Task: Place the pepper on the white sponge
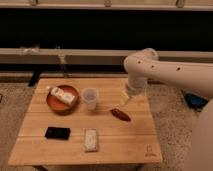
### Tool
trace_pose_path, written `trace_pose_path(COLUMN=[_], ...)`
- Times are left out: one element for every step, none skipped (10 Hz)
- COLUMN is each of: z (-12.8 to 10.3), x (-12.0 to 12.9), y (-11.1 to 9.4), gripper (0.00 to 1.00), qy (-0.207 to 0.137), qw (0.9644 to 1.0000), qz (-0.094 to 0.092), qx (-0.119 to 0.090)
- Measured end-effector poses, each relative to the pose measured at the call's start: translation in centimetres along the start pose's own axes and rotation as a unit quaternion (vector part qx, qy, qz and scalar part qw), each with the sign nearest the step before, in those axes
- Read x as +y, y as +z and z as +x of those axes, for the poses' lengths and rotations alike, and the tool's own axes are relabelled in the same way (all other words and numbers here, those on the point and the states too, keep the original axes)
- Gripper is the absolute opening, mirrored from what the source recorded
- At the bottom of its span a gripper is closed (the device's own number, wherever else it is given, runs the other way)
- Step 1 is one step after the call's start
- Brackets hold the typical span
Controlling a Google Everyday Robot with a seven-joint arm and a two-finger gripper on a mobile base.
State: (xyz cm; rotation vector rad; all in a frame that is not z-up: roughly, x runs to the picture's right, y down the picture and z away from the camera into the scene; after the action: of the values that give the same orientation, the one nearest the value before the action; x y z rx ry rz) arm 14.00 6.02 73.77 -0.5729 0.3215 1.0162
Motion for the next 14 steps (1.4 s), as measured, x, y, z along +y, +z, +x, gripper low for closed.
trace_pose_path(z=[0.5, 0.7, 0.7, 0.7, 0.5, 0.3, -0.2, -0.5, -0.7, -0.8, -1.1, -1.2, -1.0, -1.1], x=[0.3, 0.6, 1.1, 1.4, 1.5, 1.6, 1.7, 1.9, 2.2, 2.6, 3.2, 3.4, 3.7, 3.9], y=[1.0, 2.0, 3.3, 4.9, 5.6, 6.2, 7.1, 7.9, 8.7, 9.3, 10.1, 10.5, 10.8, 11.4], gripper=[0.80, 0.80, 0.80, 0.80, 0.80, 0.80, 0.80, 0.80, 0.80, 0.80, 0.80, 0.80, 0.80, 0.80], qy=[-0.014, -0.022, -0.034, -0.047, -0.053, -0.057, -0.061, -0.065, -0.071, -0.077, -0.086, -0.091, -0.096, -0.103], qw=[0.9998, 0.9995, 0.9989, 0.9979, 0.9974, 0.9969, 0.9964, 0.9958, 0.9953, 0.9948, 0.9939, 0.9934, 0.9931, 0.9928], qz=[-0.011, -0.021, -0.033, -0.044, -0.048, -0.054, -0.060, -0.063, -0.064, -0.064, -0.066, -0.064, -0.060, -0.053], qx=[-0.005, -0.006, -0.006, -0.003, -0.001, 0.000, 0.002, 0.008, 0.013, 0.017, 0.023, 0.026, 0.030, 0.033])
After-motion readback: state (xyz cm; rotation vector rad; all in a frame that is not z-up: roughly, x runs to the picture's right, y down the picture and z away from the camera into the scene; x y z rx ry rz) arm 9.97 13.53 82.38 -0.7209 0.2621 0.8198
